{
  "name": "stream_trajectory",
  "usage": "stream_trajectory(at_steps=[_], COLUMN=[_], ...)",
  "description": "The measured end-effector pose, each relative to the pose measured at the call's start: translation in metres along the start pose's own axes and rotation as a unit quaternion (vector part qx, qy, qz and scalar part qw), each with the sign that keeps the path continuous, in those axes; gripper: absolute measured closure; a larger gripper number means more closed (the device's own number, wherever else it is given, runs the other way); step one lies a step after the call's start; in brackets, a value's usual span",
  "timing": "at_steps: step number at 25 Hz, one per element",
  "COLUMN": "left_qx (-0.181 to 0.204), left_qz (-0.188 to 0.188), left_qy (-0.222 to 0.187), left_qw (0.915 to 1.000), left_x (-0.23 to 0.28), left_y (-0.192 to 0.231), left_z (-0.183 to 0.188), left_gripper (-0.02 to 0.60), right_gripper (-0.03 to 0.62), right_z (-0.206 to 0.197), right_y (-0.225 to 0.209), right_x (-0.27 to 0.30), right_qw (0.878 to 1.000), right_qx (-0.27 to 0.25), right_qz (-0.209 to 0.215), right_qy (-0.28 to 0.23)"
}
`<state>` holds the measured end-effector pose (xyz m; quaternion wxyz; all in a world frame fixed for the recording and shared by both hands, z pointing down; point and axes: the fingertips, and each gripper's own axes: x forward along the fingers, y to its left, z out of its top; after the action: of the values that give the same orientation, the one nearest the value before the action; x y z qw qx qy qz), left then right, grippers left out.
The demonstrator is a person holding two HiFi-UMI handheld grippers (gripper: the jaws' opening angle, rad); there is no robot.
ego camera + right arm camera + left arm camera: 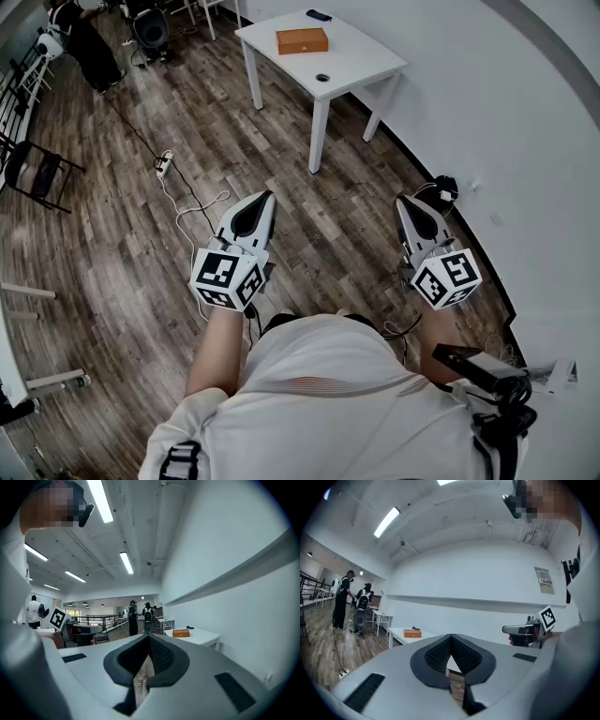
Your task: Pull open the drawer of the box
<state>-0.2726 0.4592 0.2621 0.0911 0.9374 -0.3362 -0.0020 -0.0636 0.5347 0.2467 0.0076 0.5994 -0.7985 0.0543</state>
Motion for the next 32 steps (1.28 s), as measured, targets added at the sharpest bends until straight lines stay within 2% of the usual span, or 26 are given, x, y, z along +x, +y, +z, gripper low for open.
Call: stream_trajectory(at_steps=[7,12,22,32], left_qx=[-0.008,-0.016,-0.018,-0.006], left_qz=[-0.01,-0.01,0.014,0.042], left_qy=[0.0,0.001,0.003,-0.008], left_qw=[0.9999,0.9998,0.9997,0.9991], left_x=[-0.019,-0.022,0.02,0.103], left_y=[0.042,0.061,0.091,0.118], left_z=[-0.011,-0.017,-0.014,0.0], left_gripper=[0.571,0.571,0.571,0.571], right_gripper=[0.591,0.591,0.591,0.591], right_z=[-0.015,-0.022,-0.023,-0.022], right_y=[0.042,0.051,0.003,-0.064], right_x=[0.029,0.043,0.094,0.159], right_qw=[1.0,1.0,0.999,0.998], right_qx=[-0.013,-0.009,0.026,0.026], right_qz=[0.0,-0.002,0.01,0.046], right_qy=[0.018,0.025,0.017,0.025])
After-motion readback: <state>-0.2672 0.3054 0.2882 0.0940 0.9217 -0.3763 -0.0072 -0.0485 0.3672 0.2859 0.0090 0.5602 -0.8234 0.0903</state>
